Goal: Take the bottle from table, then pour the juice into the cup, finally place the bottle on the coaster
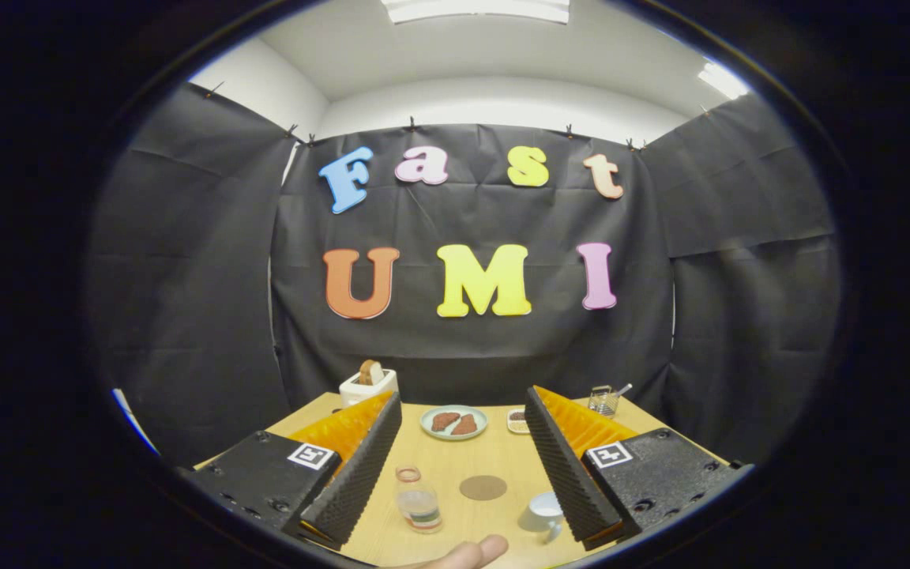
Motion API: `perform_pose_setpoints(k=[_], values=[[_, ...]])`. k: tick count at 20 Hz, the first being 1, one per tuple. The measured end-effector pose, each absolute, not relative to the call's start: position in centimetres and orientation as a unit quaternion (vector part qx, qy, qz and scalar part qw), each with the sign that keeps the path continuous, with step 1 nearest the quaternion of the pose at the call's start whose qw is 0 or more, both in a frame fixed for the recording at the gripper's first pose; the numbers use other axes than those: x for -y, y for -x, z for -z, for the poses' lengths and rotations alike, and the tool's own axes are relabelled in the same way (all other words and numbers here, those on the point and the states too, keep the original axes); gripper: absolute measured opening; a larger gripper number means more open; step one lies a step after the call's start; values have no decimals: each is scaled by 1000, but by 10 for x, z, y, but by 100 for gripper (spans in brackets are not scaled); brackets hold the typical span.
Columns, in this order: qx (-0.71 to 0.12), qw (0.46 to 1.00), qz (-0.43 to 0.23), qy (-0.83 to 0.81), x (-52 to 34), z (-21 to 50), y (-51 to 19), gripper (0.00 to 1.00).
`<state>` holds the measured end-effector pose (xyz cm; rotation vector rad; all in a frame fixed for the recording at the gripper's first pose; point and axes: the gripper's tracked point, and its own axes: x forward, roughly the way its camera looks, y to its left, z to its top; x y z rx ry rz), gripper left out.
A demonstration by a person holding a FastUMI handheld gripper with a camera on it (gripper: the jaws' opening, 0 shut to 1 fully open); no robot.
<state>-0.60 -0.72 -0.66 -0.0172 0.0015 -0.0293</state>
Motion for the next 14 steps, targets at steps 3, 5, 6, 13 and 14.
perform_pose_setpoints(k=[3, 5, 6, 13, 14], values=[[-5, 1000, 15, 6, 3, 13, 6, 100], [-7, 1000, 15, 7, 0, 18, 5, 100], [-7, 1000, 15, 7, -2, 22, 5, 100], [2, 1000, 26, 3, -9, 44, 7, 100], [1, 1000, 26, 2, -11, 48, 8, 100]])
